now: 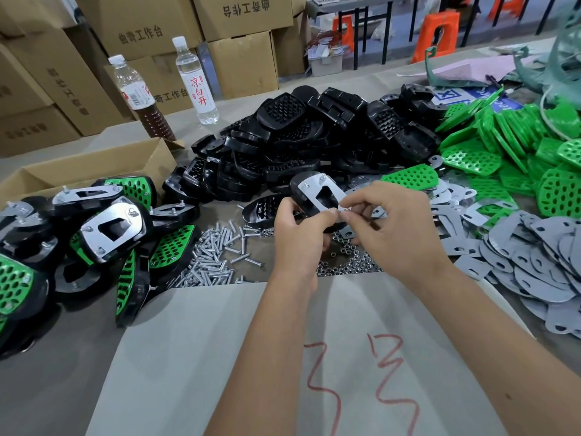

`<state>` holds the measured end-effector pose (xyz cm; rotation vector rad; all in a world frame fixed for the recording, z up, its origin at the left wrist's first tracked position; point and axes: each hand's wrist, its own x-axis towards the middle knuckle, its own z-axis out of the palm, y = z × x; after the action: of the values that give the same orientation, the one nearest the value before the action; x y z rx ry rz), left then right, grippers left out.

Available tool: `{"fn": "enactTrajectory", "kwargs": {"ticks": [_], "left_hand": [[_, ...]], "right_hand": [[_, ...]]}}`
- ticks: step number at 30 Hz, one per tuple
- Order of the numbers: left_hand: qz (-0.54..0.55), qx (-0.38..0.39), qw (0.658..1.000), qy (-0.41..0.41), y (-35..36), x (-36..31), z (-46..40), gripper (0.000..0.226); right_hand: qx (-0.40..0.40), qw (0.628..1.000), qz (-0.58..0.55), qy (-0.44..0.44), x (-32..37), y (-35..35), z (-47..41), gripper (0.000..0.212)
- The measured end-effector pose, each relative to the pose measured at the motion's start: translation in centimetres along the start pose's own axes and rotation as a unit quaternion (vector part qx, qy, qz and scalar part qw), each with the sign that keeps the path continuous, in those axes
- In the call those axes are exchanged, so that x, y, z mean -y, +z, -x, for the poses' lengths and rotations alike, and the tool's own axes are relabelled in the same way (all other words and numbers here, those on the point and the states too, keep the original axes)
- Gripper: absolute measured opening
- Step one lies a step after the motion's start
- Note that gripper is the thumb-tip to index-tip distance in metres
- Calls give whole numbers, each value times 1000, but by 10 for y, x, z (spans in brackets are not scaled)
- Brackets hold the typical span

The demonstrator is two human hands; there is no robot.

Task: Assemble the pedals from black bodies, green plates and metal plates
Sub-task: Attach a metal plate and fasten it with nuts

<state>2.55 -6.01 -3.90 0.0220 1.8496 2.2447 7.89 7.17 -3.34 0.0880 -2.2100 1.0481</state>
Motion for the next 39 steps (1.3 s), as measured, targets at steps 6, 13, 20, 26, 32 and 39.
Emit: {"fn": "enactTrajectory", "kwargs": {"ticks": [6, 13, 20, 26, 32, 39], "left_hand": [[1, 11, 1000, -5, -2, -2, 0, 29], [66, 51, 996, -21, -5, -5, -1, 21], [68, 58, 996, -11, -5, -4, 0, 29], [71, 52, 996, -11, -5, -4, -1, 25], [65, 60, 996, -24, -6, -4, -2, 21], [69, 68, 995, -38, -7, -5, -3, 22]], "right_hand": [[13, 995, -74, 61, -1, -1, 0, 10], [24, 980, -179, 85, -6, -5, -2, 15], [12, 972, -214, 91, -8, -4, -1, 13], [29, 971, -222, 85, -9, -3, -2, 13], [60, 975, -205, 64, -10, -6, -4, 23], [66, 977, -194, 54, -10, -9, -5, 25]]}}
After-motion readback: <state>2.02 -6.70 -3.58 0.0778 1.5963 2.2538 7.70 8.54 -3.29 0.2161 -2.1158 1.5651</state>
